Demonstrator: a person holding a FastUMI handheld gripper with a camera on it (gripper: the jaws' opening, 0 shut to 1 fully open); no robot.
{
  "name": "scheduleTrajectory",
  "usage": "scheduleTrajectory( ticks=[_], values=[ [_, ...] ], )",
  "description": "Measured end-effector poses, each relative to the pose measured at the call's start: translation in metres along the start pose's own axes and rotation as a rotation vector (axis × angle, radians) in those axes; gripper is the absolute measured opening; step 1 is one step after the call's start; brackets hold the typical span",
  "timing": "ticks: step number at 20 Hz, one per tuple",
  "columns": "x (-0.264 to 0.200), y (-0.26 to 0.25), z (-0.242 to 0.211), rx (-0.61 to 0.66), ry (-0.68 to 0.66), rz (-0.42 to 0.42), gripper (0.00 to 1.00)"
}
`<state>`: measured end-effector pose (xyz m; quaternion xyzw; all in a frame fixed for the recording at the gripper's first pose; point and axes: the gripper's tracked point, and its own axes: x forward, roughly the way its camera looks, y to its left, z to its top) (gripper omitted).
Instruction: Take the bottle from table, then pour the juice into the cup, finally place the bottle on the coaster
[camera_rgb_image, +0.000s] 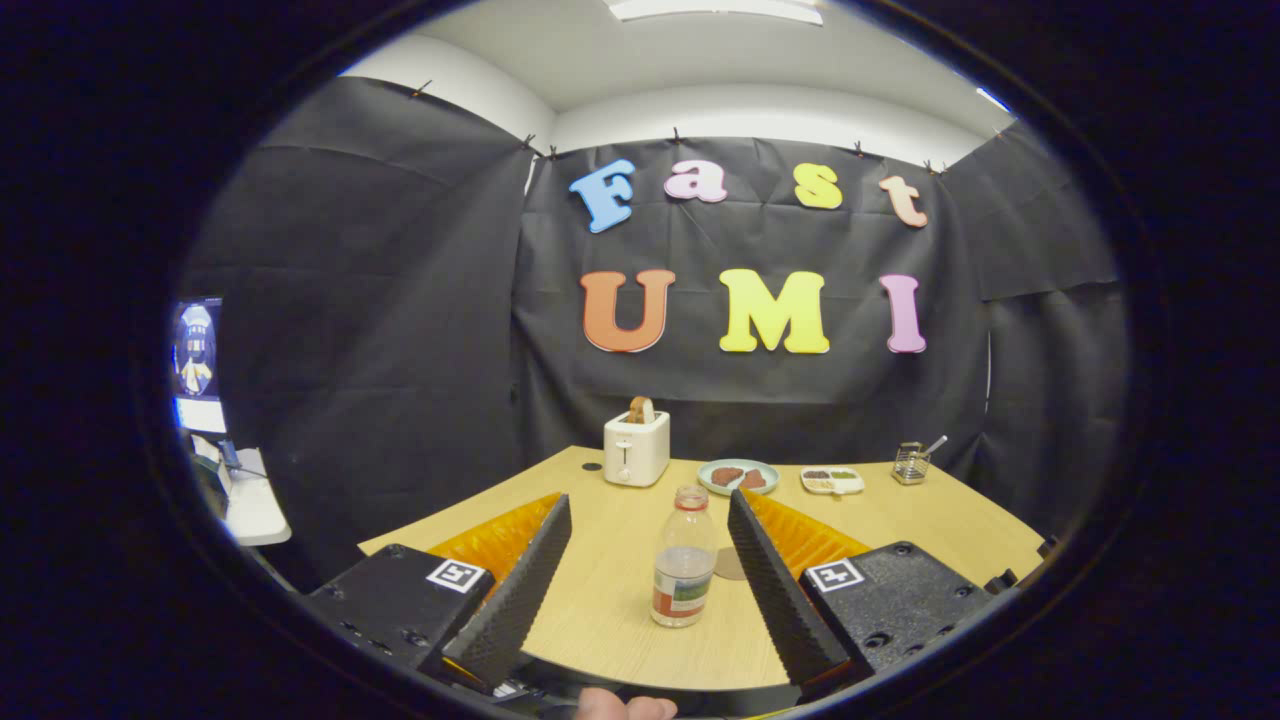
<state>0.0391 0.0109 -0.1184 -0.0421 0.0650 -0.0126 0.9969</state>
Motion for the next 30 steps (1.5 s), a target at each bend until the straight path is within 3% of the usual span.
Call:
scheduleTrajectory(
  ticks=[5, 12, 30],
  values=[
    [0.016, -0.014, -0.033, 0.028, 0.001, -0.041, 1.0],
    [0.043, -0.028, -0.077, -0.033, 0.032, -0.086, 1.0],
    [0.094, -0.028, -0.159, -0.045, 0.157, -0.133, 1.0]
  ],
)
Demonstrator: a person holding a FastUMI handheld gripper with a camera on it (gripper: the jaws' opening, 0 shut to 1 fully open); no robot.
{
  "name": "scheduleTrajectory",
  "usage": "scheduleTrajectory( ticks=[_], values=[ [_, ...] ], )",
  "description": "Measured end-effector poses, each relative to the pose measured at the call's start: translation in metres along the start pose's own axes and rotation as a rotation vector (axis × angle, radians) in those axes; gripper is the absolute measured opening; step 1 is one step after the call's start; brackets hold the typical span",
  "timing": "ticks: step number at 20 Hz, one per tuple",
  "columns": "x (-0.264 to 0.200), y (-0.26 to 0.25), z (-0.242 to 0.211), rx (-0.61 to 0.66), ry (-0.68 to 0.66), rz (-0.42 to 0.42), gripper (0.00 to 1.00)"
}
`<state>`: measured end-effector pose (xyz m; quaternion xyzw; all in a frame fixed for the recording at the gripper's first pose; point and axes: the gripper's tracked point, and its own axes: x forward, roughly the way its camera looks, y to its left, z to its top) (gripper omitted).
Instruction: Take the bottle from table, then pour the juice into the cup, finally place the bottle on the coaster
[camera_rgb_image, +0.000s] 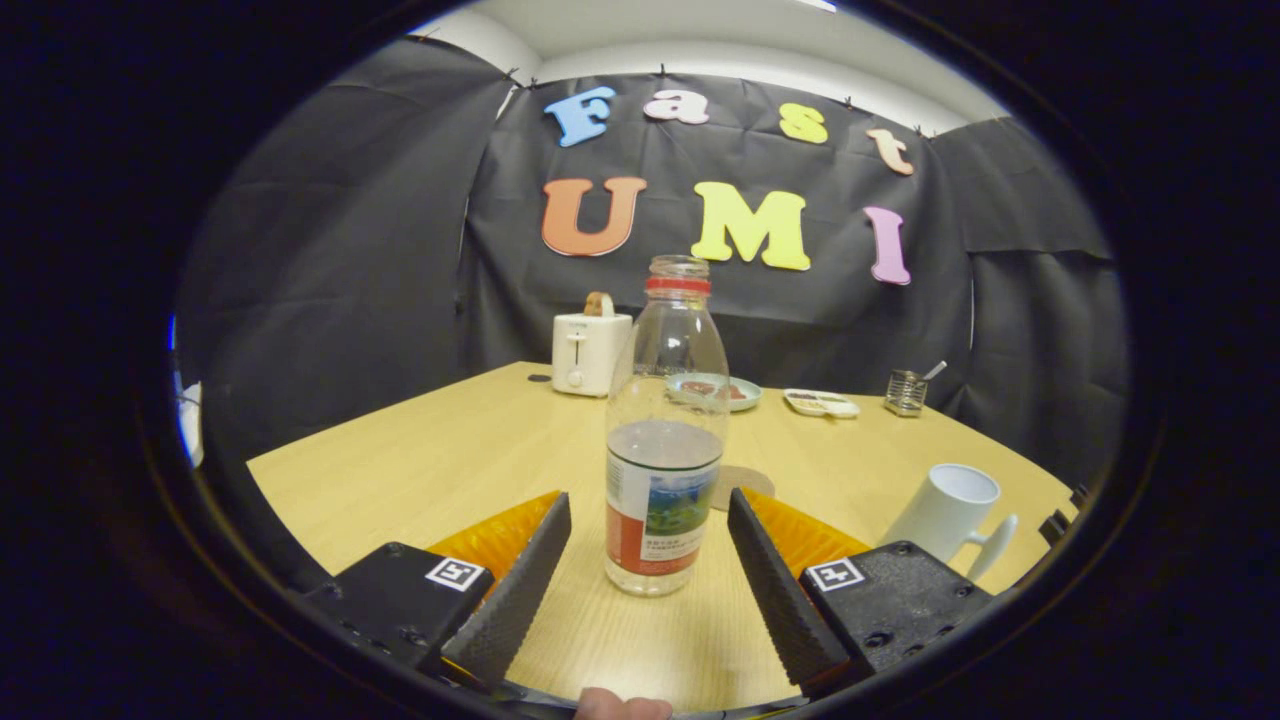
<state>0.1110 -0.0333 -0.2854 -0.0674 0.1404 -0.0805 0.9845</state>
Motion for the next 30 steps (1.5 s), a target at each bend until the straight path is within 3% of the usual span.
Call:
scheduleTrajectory(
  ticks=[12, 17, 30],
  values=[
    [0.022, -0.005, 0.003, -0.031, 0.033, -0.008, 0.99],
    [0.03, -0.007, 0.007, -0.024, 0.024, 0.0, 0.9],
    [0.03, 0.004, 0.003, -0.028, 0.049, 0.045, 0.8]
  ],
)
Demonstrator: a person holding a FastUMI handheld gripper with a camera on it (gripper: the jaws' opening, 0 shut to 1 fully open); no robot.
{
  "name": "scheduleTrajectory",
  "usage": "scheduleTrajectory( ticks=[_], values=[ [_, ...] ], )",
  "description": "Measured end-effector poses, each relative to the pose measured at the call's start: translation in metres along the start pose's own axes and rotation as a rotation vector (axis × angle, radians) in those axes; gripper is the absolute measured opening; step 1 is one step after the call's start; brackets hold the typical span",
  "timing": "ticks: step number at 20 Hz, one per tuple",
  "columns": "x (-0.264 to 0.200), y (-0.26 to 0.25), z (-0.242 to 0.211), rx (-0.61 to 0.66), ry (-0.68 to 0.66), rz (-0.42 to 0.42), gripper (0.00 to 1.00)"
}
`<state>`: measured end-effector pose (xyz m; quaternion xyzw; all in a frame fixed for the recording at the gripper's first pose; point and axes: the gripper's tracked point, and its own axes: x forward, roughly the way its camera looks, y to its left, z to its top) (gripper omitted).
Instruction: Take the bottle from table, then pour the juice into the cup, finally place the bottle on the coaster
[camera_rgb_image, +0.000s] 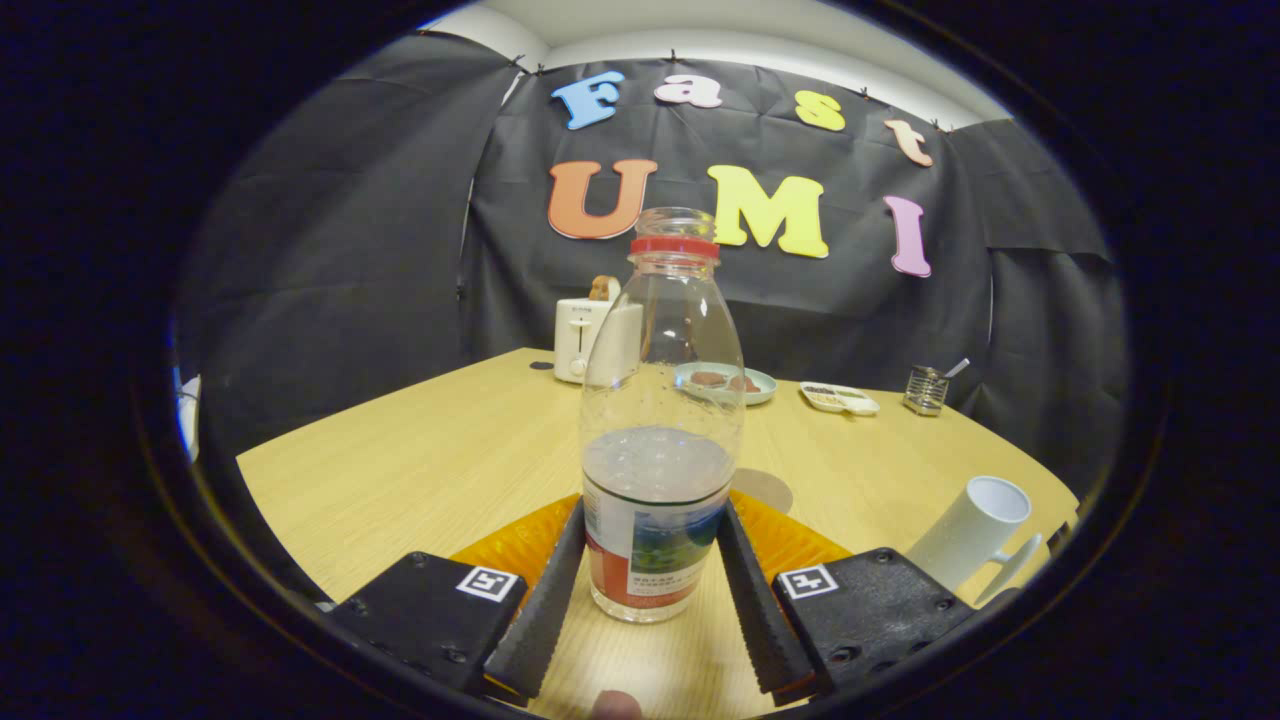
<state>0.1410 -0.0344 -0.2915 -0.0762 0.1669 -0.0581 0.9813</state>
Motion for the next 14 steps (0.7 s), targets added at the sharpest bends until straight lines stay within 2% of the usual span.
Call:
scheduleTrajectory(
  ticks=[7, 14],
  values=[
    [-0.024, 0.001, 0.028, 0.076, -0.024, 0.047, 0.79],
    [-0.04, -0.007, 0.048, 0.139, -0.03, 0.046, 0.78]
  ],
)
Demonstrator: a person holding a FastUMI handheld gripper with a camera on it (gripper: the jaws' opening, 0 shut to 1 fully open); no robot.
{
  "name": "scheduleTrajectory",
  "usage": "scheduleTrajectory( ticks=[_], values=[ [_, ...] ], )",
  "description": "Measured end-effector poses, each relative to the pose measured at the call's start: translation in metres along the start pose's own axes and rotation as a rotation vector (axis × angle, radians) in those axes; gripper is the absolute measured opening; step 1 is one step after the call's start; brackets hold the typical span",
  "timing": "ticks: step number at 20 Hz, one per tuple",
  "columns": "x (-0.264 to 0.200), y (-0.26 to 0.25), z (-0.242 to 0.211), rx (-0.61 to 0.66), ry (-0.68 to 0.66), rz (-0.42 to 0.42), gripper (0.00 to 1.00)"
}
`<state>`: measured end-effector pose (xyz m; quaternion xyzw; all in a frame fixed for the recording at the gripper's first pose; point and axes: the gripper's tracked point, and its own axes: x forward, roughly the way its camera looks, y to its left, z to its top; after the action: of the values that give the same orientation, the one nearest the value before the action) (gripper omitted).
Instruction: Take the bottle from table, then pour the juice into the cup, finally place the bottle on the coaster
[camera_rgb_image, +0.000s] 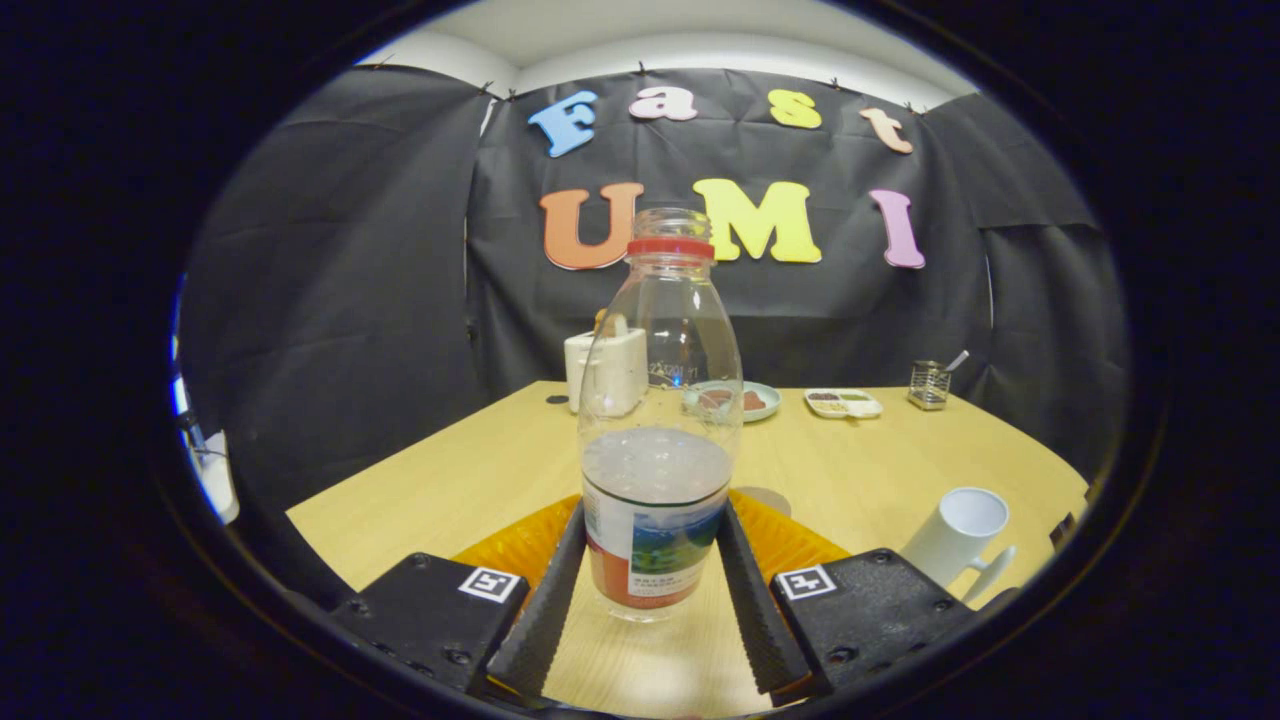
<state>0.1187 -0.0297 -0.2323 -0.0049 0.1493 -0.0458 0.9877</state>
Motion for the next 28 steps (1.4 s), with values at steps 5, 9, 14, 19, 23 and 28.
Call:
scheduleTrajectory(
  ticks=[5, 9, 14, 19, 23, 28],
  values=[
    [-0.012, -0.006, 0.011, 0.111, -0.015, 0.02, 0.78],
    [-0.016, -0.011, 0.015, 0.246, -0.015, 0.072, 0.77],
    [-0.016, -0.02, 0.02, 0.453, -0.032, 0.131, 0.76],
    [-0.014, -0.029, 0.013, 0.582, -0.016, 0.158, 0.76],
    [-0.017, -0.031, 0.021, 0.735, -0.035, 0.214, 0.76],
    [-0.015, -0.036, 0.026, 0.965, -0.05, 0.251, 0.75]
  ],
)
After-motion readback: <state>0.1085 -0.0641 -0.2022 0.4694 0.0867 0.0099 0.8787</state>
